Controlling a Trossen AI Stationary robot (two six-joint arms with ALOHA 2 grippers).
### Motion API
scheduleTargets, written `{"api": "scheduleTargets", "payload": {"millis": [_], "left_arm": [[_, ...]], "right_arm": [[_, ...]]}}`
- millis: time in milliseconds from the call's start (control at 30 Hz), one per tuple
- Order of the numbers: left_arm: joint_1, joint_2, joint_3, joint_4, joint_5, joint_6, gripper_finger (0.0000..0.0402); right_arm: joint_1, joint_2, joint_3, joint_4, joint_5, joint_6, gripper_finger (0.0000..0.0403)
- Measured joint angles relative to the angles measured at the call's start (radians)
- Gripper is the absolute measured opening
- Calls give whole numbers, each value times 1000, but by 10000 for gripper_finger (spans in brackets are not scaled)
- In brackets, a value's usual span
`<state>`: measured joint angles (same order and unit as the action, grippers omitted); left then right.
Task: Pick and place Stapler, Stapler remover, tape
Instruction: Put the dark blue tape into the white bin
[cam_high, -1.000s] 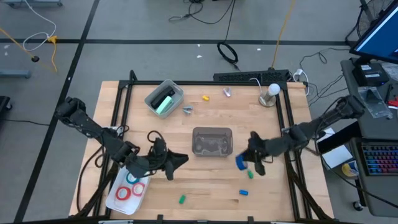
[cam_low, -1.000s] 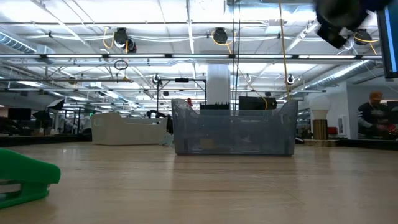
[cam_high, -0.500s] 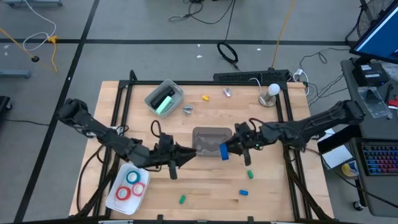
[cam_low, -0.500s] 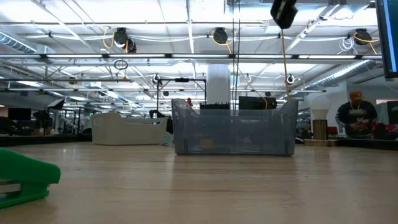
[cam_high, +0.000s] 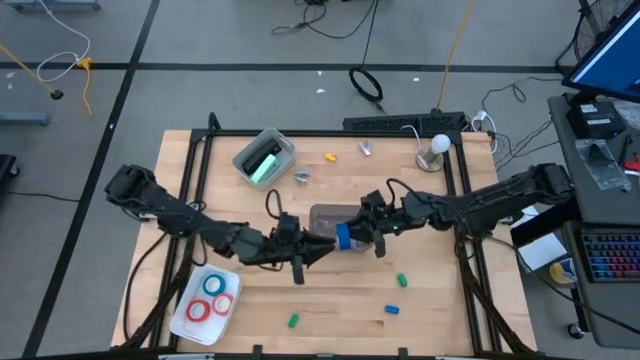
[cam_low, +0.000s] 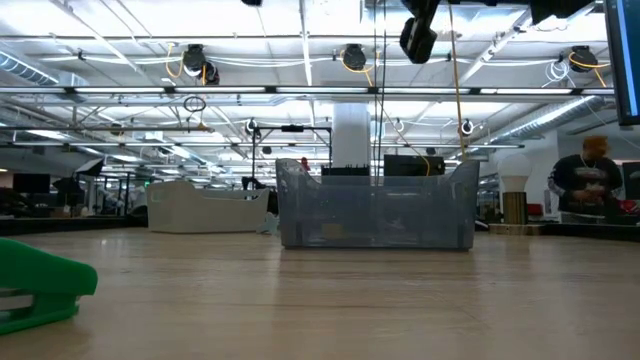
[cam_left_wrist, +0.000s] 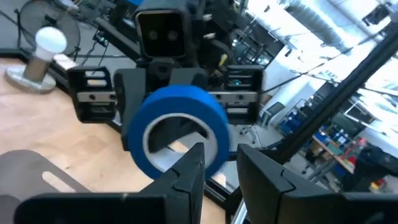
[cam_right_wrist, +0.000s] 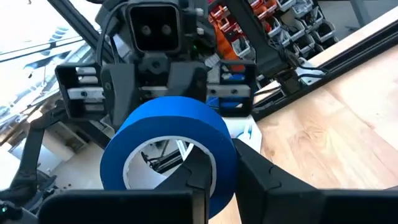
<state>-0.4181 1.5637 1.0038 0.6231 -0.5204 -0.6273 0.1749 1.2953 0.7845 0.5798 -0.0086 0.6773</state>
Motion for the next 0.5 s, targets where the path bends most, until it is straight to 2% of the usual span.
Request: {"api": "scheduleTargets", "payload": {"millis": [233,500], "left_arm": [[45,47,0,42,84,-66,93],[59,51,-1,71,94,-60,93]], "right_arm": [[-9,12,0,-3,-22,9,32],[-41,10,0,-16,-39,7,32]]}}
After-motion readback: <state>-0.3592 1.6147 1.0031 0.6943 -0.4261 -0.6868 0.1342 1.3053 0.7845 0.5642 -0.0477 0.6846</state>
